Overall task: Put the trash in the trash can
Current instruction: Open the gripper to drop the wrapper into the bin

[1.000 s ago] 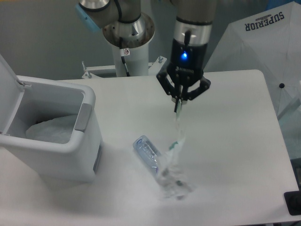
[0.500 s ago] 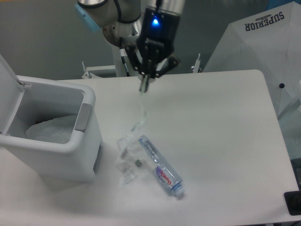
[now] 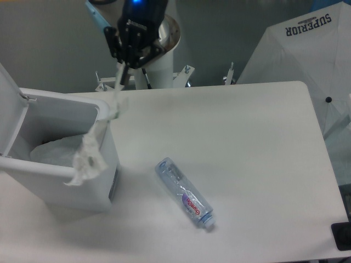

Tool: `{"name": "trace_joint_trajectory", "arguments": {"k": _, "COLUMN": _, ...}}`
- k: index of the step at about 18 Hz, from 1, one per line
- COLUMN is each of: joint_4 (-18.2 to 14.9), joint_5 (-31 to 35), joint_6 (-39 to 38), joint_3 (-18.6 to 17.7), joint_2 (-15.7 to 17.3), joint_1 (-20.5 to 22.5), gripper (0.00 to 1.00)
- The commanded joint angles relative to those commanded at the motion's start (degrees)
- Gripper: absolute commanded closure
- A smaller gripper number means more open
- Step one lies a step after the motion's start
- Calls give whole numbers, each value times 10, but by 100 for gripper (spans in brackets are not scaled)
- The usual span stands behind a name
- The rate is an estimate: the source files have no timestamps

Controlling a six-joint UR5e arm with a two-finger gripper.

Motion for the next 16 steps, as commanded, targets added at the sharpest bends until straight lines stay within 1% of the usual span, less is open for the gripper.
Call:
{"name": "trace_joint_trajectory", "arguments": {"k": 1, "joint_4": 0, "joint_5": 1, "joint_6": 7, "joint_3": -4, "joint_2": 1, "joint_1": -10, "gripper": 100}}
{"name": "trace_joint_trajectory", "arguments": {"k": 3, "joint_4": -1, "joint_5": 0, "joint_6": 17, "joint_3": -13, "joint_2": 7, "joint_1": -12, "gripper": 100}}
{"name": "trace_joint_trajectory", "arguments": {"k": 7, "joint_4": -1, "joint_5": 0, "joint_6": 90, "joint_3": -33, "joint_2": 10, "joint_1": -13, "gripper": 100}}
{"name": "trace_joint_trajectory", "arguments": {"k": 10, "joint_4": 0, "joint_5": 1, "joint_6": 127, "joint_3": -37, "joint_2": 8, "joint_1": -15, "gripper": 100}}
{"name": "trace_joint_trajectory", "arguments": {"k": 12, "joint_4": 0, "joint_5": 0, "joint_6": 142, "joint_3": -37, "joint_2": 4, "joint_1": -16, "gripper": 83}}
{"name": "trace_joint_trajectory", "arguments": {"k": 14, "joint_4": 1, "joint_5": -1, "joint_6": 142, "joint_3": -36, "joint_2": 0, "joint_1": -16, "gripper": 70}}
{"name": "trace_joint_trajectory", "arguments": {"k": 15, "joint_4": 1, "joint_5": -1, "joint_6": 139, "joint_3": -36, "joint_2": -2, "joint_1": -16, "gripper": 54}}
{"name": "trace_joint_trajectory", "arguments": {"k": 16, "joint_4": 2, "joint_5": -1, "joint_6": 137, "joint_3": -35, "joint_2": -4, "joint_1": -16, "gripper": 33}}
